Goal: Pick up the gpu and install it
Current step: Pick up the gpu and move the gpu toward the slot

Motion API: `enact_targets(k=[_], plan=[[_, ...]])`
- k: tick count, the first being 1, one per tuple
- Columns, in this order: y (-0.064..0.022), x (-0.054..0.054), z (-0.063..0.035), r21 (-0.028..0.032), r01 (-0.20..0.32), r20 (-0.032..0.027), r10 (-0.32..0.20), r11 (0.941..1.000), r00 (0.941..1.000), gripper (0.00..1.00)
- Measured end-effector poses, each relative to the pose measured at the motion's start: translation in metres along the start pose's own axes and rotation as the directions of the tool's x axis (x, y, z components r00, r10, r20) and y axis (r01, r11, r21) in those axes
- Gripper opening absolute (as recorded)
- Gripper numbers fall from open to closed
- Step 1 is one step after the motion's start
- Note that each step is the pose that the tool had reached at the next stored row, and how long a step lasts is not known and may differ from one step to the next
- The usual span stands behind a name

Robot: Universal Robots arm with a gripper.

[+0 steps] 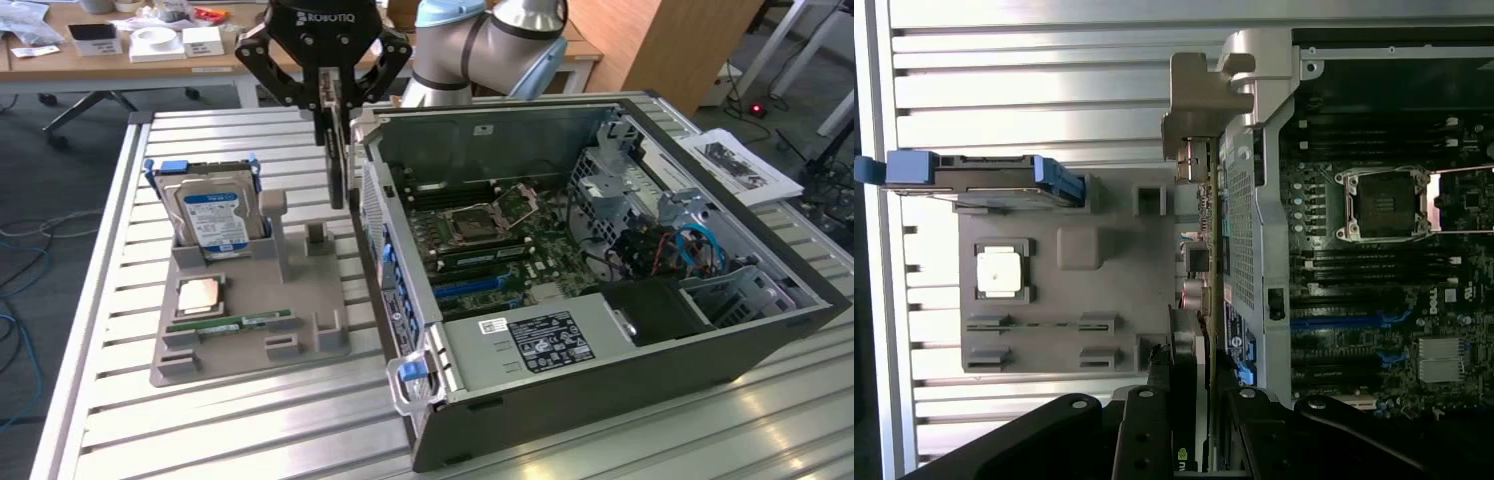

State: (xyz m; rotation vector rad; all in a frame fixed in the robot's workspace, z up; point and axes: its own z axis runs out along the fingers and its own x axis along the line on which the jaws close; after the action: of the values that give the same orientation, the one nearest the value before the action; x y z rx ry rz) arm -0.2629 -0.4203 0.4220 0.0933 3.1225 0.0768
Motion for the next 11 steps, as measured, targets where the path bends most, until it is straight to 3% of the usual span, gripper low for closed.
enact_targets(k=[11], plan=[[0.0006, -0.011, 0.0005, -0.0001, 0.0, 0.0001, 0.0, 1.0, 1.0, 0.27]])
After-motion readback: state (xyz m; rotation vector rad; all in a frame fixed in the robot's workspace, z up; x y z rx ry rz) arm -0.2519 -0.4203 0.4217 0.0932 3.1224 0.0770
